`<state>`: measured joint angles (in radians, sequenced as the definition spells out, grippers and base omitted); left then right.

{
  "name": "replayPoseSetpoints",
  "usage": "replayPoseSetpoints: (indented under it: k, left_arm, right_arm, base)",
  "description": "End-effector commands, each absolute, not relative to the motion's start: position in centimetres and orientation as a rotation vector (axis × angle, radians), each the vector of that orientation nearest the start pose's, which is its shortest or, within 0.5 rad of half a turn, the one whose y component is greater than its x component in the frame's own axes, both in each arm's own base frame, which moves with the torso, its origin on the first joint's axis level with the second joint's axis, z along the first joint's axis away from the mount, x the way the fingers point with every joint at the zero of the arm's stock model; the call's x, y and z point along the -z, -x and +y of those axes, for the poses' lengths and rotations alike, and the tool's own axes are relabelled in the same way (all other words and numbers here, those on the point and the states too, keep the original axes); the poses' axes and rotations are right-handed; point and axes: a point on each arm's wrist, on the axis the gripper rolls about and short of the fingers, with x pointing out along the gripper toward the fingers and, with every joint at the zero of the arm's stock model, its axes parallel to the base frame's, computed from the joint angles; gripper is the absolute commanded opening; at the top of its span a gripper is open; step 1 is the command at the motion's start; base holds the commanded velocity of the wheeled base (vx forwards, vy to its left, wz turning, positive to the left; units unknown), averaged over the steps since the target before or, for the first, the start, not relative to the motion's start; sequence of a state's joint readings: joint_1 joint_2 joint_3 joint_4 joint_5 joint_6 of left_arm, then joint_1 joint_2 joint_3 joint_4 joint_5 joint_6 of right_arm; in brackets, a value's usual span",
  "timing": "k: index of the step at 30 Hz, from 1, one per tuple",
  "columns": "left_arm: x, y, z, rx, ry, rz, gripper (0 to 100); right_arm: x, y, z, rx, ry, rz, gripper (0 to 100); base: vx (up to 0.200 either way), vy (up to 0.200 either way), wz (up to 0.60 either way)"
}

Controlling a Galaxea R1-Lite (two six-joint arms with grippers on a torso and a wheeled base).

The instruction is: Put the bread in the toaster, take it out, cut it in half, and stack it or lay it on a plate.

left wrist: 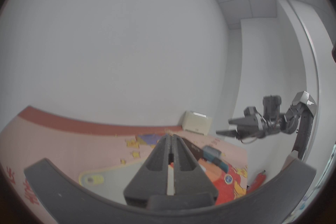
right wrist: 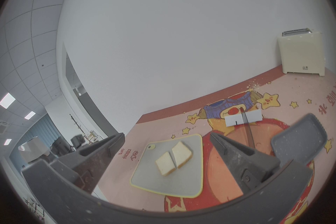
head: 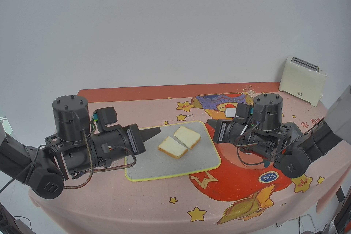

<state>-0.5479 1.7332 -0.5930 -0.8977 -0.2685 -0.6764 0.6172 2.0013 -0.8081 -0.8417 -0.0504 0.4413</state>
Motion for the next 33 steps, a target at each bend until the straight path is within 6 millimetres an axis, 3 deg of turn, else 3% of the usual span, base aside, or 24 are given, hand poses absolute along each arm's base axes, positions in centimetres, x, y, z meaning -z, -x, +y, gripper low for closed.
replayPoseSetpoints:
  k: [1, 9, 12, 14, 15, 18, 21, 26, 33]
  left_arm:
    - [-13.7, -24.3, -16.9, 0.707, 0.63, 0.561, 0]
    - [-13.0, -24.7, -17.1, 0.647, 0.626, 0.563, 0]
    - [-13.0, -24.8, -17.0, 0.622, 0.623, 0.564, 0]
    - [-12.9, -24.7, -17.0, 0.618, 0.621, 0.57, 0]
    - [-12.7, -24.9, -17.1, 0.587, 0.607, 0.631, 0]
    - [-12.4, -25.0, -17.0, 0.547, 0.607, 0.7, 0]
    - [-12.3, -24.9, -17.1, 0.545, 0.609, 0.708, 0]
    - [-10.2, -26.2, -17.8, 0.494, 0.588, 0.757, 0]
    - [-8.9, -27.6, -18.5, 0.448, 0.583, 0.763, 0]
  right_arm:
    - [-11.5, -29.2, 20.7, -0.454, -0.337, 0.461, 0]
    - [-12.4, -30.0, 20.8, -0.407, -0.36, 0.51, 0]
    - [-15.4, -29.2, 20.1, -0.419, -0.381, 0.445, 0]
    - [-15.7, -29.2, 20.0, -0.418, -0.382, 0.443, 0]
    - [-17.9, -29.5, 19.3, -0.392, -0.363, 0.463, 0]
    - [-19.1, -30.1, 18.3, -0.363, -0.33, 0.557, 0]
    - [-18.7, -30.1, 18.4, -0.377, -0.319, 0.611, 0]
    - [-15.7, -30.6, 20.0, -0.379, -0.277, 0.69, 0]
    - [-14.3, -31.3, 21.9, -0.407, -0.263, 0.658, 0]
  base:
    - [0.0, 0.0, 0.0]
    - [0.0, 0.0, 0.0]
    - [0.0, 0.0, 0.0]
    - [0.0, 0.0, 0.0]
    - [0.0, 0.0, 0.0]
    - [0.0, 0.0, 0.0]
    - [0.0, 0.0, 0.0]
    - [0.0, 0.0, 0.0]
    - [0.0, 0.0, 0.0]
